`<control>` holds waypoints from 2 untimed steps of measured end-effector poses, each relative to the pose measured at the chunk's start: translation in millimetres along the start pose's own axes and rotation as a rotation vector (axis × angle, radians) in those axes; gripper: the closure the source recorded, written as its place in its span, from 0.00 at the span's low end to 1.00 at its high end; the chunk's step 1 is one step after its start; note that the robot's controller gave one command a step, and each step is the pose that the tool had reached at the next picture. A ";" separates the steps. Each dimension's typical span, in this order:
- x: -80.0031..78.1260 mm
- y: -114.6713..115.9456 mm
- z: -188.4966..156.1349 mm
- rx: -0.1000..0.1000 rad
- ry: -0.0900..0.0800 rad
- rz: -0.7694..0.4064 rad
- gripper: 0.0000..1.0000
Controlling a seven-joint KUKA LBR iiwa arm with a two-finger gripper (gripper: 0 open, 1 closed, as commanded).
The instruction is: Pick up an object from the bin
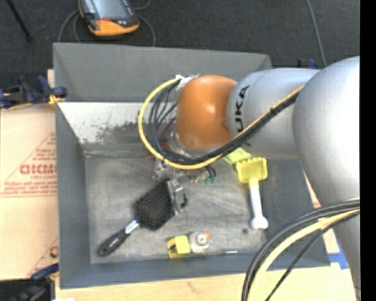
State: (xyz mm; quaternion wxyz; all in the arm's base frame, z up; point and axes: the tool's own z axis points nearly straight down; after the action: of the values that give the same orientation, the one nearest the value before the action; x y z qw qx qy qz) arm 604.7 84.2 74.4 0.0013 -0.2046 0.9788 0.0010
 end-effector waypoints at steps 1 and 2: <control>0.0 0.0 0.0 0.000 0.000 0.000 1.00; -1.7 -1.4 -32.1 0.003 -0.004 0.003 1.00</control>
Offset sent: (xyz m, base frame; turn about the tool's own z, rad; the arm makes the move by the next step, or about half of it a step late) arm 0.0001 0.0002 0.0068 0.0000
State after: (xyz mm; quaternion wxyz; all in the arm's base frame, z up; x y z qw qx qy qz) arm 606.8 83.5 106.4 0.0033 -0.2031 0.9791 0.0000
